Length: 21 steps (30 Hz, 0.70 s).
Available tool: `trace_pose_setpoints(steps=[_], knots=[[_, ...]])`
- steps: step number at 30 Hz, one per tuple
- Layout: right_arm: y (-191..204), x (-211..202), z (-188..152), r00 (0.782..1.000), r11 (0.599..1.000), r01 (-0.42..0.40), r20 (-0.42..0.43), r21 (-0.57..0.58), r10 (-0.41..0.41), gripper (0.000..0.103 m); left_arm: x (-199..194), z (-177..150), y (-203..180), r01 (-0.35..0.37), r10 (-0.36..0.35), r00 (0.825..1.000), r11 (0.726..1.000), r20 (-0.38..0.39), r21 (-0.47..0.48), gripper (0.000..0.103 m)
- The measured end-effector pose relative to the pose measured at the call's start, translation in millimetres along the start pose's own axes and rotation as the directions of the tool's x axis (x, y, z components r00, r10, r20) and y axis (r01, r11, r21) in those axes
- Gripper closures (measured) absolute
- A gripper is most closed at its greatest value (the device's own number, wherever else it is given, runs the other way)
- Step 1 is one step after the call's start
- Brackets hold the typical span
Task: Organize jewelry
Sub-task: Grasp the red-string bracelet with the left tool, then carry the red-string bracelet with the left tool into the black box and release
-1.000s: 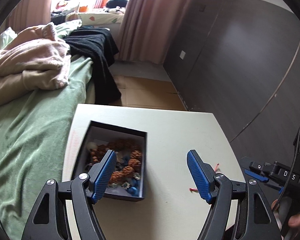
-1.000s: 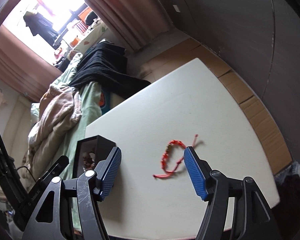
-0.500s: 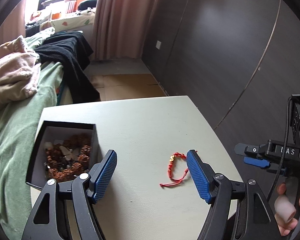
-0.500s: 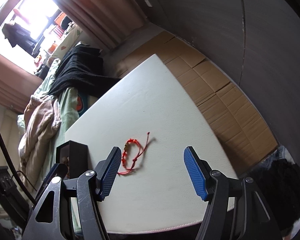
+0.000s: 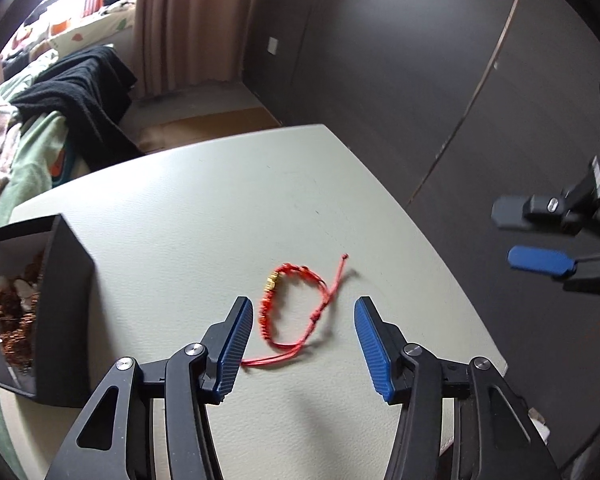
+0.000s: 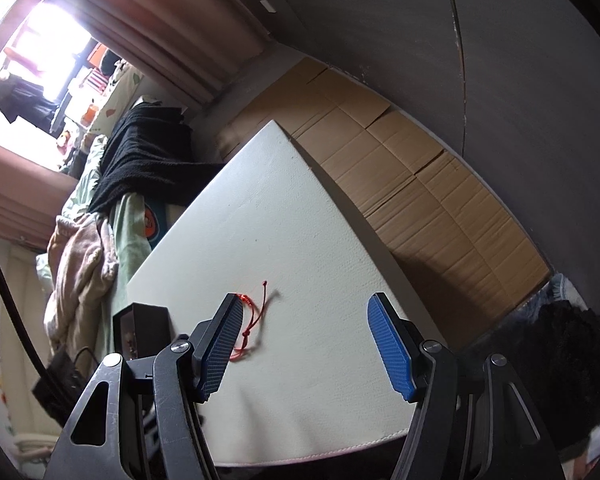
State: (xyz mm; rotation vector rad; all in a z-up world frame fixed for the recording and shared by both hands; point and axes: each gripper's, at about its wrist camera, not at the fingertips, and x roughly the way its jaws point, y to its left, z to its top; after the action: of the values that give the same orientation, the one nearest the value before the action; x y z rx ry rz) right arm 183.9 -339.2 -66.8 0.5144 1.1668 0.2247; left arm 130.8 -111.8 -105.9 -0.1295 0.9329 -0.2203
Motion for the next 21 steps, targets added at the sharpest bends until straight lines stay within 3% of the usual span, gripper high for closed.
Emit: trace_pose_setpoints(steps=[6,9,13,16,21], knots=[[-11.6,-11.8,7.2,1.0,1.0,-0.016,0.02,0.018,0.015,0.038,23.7,-7.1,-12.1,-0.04,0.042,0.998,0.998,-0.04,0.05,0.055],[-17.2,-13.2,9.5,1.0,0.999,-0.014,0.019,0.032,0.013,0.037,29.0,-9.8,-10.3,-0.069,0.072,0.996,0.996,-0.046,0.057,0.069],[-19.7,-14.3,11.2,1.0,0.999,-0.021,0.017,0.034,0.02,0.037,29.4,-9.5,-5.2,-0.127,0.13,0.99,0.99,-0.05,0.059,0.096],[-19.5,-14.0,11.4,1.0,0.999,-0.021,0.016,0.033,0.02,0.037,27.4,-7.7,3.6,-0.093,0.094,0.994,0.995,-0.06,0.025,0.096],[-12.8,-10.8,9.4,1.0,1.0,-0.005,0.01,0.017,0.005,0.037,4.5,-1.3,13.8,-0.088,0.088,0.996,0.996,-0.001,0.0,0.097]])
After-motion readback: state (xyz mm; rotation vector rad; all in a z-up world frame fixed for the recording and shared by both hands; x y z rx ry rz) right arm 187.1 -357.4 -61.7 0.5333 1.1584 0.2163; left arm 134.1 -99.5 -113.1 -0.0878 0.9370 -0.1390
